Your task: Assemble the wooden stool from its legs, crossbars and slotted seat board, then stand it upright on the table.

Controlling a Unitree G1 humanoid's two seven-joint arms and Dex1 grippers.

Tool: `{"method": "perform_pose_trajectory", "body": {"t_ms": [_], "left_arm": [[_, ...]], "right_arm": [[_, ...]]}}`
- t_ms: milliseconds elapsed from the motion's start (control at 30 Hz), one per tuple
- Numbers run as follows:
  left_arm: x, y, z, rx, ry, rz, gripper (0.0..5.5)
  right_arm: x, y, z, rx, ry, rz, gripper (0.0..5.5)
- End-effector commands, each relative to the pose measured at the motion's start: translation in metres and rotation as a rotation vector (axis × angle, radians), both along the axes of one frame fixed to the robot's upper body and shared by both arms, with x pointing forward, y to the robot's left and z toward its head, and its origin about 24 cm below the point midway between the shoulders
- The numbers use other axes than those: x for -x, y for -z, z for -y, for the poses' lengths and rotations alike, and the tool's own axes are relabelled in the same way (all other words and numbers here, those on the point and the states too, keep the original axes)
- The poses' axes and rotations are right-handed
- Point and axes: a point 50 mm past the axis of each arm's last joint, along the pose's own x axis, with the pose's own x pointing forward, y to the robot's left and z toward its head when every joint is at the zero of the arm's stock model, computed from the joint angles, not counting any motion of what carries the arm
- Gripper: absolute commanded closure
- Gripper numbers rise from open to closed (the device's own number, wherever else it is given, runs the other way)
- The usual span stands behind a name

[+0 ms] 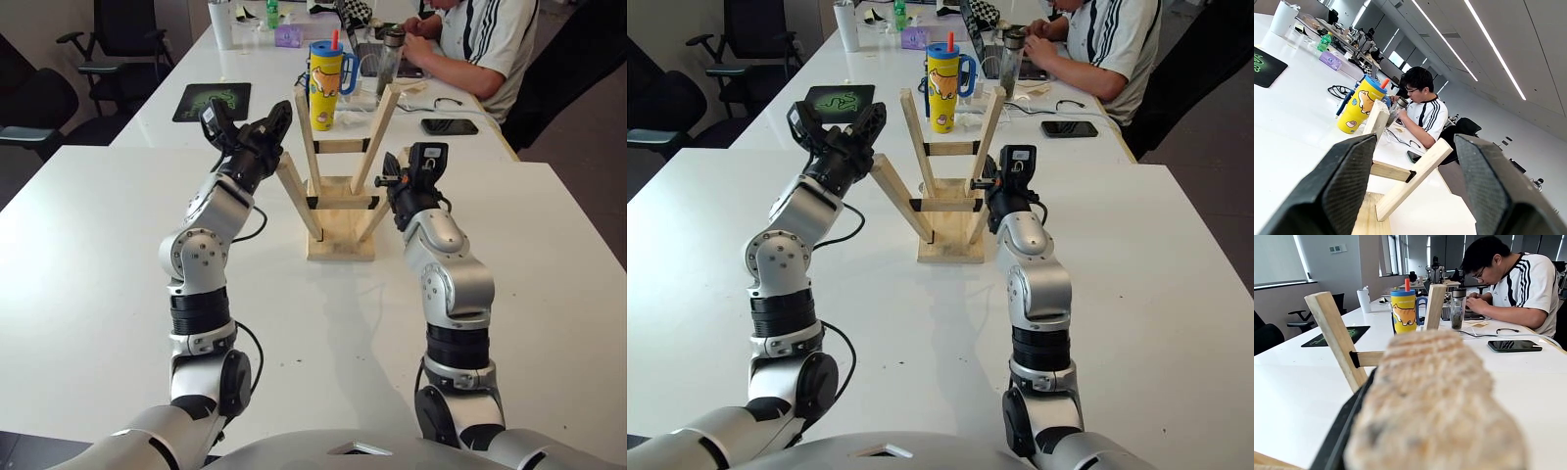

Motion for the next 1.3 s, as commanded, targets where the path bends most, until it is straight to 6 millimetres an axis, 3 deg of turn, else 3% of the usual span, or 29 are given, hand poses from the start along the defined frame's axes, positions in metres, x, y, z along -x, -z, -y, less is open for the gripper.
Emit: {"method": "perform_pose_trajectory", "body": {"t_ms": [33,167,433,567,700,833,1000,1167,1300], "left_arm": [[-0.004,0.017,0.013,-0.014,0.058,-0.105,2.54],[-0.006,0.000,0.002,-0.015,0.010,-0.038,2.54],[0.006,-0.069,-0.029,0.017,-0.086,0.181,2.54],[0.006,-0.086,-0.050,0.009,-0.158,0.233,2.54],[-0.001,-0.082,-0.065,-0.003,-0.214,0.217,2.54],[-0.004,-0.069,-0.063,-0.014,-0.217,0.184,2.54],[-0.005,-0.073,-0.065,-0.016,-0.226,0.202,2.54],[0.000,-0.088,-0.097,0.045,-0.332,0.254,2.54],[-0.004,-0.069,-0.099,0.097,-0.338,0.176,2.54]], "right_arm": [[0.007,0.044,-0.015,0.063,-0.103,-0.234,4.46],[0.009,0.054,-0.009,0.115,-0.093,-0.277,4.45],[0.009,0.059,-0.004,0.137,-0.075,-0.291,4.43],[0.009,0.059,-0.004,0.137,-0.074,-0.291,4.43],[0.009,0.059,-0.004,0.133,-0.075,-0.289,4.43],[0.008,0.059,-0.004,0.132,-0.079,-0.287,4.43],[0.008,0.058,-0.002,0.131,-0.071,-0.280,4.43],[0.008,0.057,-0.002,0.130,-0.075,-0.273,4.43],[0.008,0.056,-0.001,0.130,-0.071,-0.269,4.43]]}}
